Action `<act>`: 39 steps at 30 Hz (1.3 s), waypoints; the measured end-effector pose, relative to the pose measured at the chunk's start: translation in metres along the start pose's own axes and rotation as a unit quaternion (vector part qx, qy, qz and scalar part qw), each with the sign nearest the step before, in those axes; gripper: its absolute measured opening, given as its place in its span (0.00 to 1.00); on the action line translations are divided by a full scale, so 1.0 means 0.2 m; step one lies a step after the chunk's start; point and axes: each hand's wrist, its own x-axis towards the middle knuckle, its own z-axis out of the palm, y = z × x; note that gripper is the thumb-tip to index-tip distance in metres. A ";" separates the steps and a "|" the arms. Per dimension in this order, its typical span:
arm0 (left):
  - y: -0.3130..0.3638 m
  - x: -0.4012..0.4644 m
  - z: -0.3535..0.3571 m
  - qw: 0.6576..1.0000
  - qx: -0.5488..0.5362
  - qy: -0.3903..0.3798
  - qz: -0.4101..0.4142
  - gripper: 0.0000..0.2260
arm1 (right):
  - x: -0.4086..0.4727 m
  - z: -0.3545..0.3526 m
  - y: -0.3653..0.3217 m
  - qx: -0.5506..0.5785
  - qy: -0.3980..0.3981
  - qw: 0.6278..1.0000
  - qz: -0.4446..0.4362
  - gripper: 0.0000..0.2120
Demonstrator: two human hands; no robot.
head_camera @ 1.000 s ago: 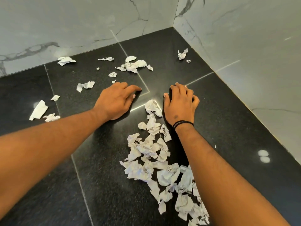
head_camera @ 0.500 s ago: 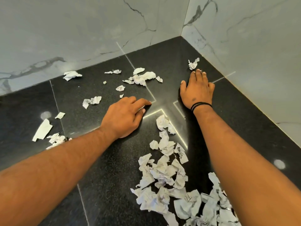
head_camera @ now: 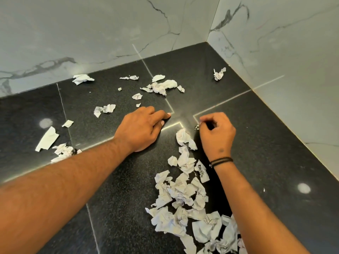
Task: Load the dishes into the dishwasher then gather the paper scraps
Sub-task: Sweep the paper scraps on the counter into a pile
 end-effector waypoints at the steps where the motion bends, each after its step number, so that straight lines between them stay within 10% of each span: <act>1: 0.00 0.00 0.00 1.000 0.000 0.000 0.000 0.13 | 0.05 0.01 0.00 0.000 0.030 0.999 0.010 0.11; 10: 0.00 0.00 0.00 1.000 -0.004 -0.001 -0.002 0.13 | 0.60 0.20 0.20 -0.297 -0.149 0.943 0.002 0.36; 18: -0.01 0.00 0.01 1.000 0.001 -0.001 -0.001 0.13 | 0.31 0.16 0.12 -0.128 -0.107 0.983 -0.074 0.08; 27: -0.01 0.01 0.00 1.000 0.003 -0.001 0.001 0.13 | 0.04 0.07 -0.08 0.041 -0.097 0.994 -0.004 0.09; 39: 0.00 0.00 0.00 1.000 0.006 -0.002 0.000 0.13 | 0.30 0.28 -0.12 -0.256 -0.242 0.929 -0.113 0.16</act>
